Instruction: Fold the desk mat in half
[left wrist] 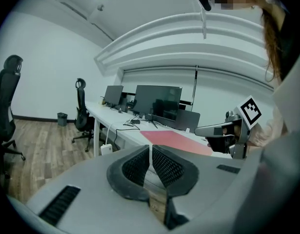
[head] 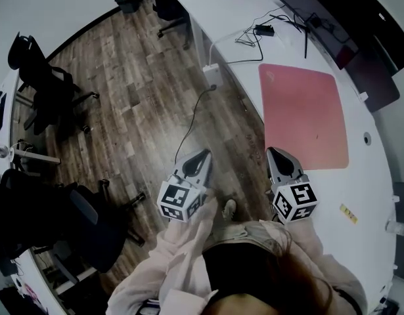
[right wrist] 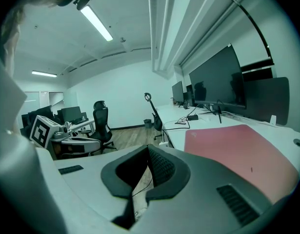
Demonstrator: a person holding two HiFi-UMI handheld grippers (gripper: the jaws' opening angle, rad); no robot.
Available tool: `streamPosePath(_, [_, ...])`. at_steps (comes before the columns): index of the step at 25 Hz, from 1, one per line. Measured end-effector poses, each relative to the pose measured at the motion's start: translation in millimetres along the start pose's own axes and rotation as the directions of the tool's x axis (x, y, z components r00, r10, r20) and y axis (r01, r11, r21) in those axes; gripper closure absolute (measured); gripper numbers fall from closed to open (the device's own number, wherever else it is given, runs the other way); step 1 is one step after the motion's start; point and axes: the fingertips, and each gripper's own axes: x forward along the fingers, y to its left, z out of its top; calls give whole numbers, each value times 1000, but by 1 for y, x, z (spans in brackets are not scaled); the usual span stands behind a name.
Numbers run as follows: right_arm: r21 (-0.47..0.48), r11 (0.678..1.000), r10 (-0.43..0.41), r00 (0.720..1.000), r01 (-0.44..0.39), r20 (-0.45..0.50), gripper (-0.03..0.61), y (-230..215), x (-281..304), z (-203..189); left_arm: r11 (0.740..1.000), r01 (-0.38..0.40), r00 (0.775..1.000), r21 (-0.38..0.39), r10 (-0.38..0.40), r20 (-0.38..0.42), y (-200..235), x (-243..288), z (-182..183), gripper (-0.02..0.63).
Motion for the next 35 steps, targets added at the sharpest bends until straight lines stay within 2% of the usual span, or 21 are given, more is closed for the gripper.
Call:
streamPosePath(9, [36,994,-109,993,107,40,565,-27,66,43,993,107,994,47,-106,-21,61,66,46,571])
streamPosePath(14, [60,988,-145,988,143,46,565,-31,102,61,981,175,984,85,-172,-40,87,98,69,571])
streamPosePath(19, [78,977,-200,979,196,39,565,-36,126,72,968,236,971,81,-232,-58,109,122,83,571])
streamPosePath(24, [100,956,-281,959,276,37,565,-47,142,76,941,324,944,94,-315,-98,121,149,87,571])
streamPosePath(29, [120,917,-386,922,380,33,565,-66,142,72,900,422,902,110,-406,-146,119,175,86,571])
streamPosePath(32, [104,897,-433,901,429,20,565,-75,136,63,874,471,877,120,-449,-170,112,188,78,571])
streamPosePath(35, [78,886,-457,890,456,-11,565,-80,126,51,861,497,861,109,-473,-188,102,195,67,571])
